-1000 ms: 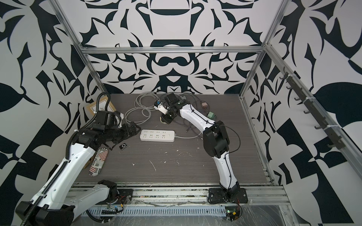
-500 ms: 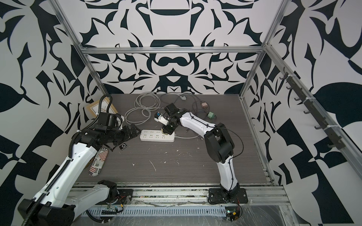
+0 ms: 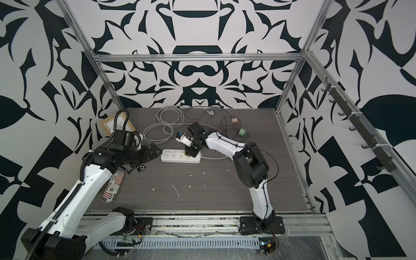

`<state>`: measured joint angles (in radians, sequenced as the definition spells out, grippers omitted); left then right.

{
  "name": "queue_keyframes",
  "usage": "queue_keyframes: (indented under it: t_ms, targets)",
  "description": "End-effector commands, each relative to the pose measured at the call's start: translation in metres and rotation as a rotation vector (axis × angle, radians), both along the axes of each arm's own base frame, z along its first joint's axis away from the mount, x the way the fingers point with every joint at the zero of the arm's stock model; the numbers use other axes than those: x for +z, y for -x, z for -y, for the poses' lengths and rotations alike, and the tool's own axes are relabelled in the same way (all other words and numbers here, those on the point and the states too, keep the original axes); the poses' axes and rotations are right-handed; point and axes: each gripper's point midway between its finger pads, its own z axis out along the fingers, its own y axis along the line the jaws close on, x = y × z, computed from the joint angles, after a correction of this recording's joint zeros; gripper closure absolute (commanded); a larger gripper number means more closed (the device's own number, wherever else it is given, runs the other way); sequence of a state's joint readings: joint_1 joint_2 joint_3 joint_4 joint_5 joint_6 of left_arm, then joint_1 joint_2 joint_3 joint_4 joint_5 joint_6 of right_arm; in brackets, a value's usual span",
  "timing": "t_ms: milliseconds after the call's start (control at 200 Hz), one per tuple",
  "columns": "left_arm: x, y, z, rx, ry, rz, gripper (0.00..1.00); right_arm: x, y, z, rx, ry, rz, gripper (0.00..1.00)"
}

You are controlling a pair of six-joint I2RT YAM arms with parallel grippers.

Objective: Charge mp3
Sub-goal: Insert the plug into the socket.

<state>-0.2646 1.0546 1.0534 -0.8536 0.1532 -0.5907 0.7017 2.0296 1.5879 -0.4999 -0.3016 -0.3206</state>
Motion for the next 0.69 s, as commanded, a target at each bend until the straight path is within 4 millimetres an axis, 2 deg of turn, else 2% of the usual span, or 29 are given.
queue_keyframes:
  t_ms: [0,370,545,690]
  targets:
    - [-0.006,0.006,-0.005,0.003,-0.015,-0.013,0.01,0.014,0.001,-0.007,0.025,-0.049,0.028,1.0]
    - [-0.002,0.006,-0.007,-0.007,-0.027,0.002,0.01,-0.007,0.012,-0.01,0.088,-0.063,-0.003,1.0]
    - [-0.002,0.006,-0.007,-0.008,-0.024,0.005,0.01,-0.01,0.012,-0.011,0.108,-0.059,0.005,1.0]
    - [-0.004,0.007,-0.005,-0.013,-0.011,-0.002,0.01,-0.001,0.006,-0.008,0.106,-0.053,0.06,1.0]
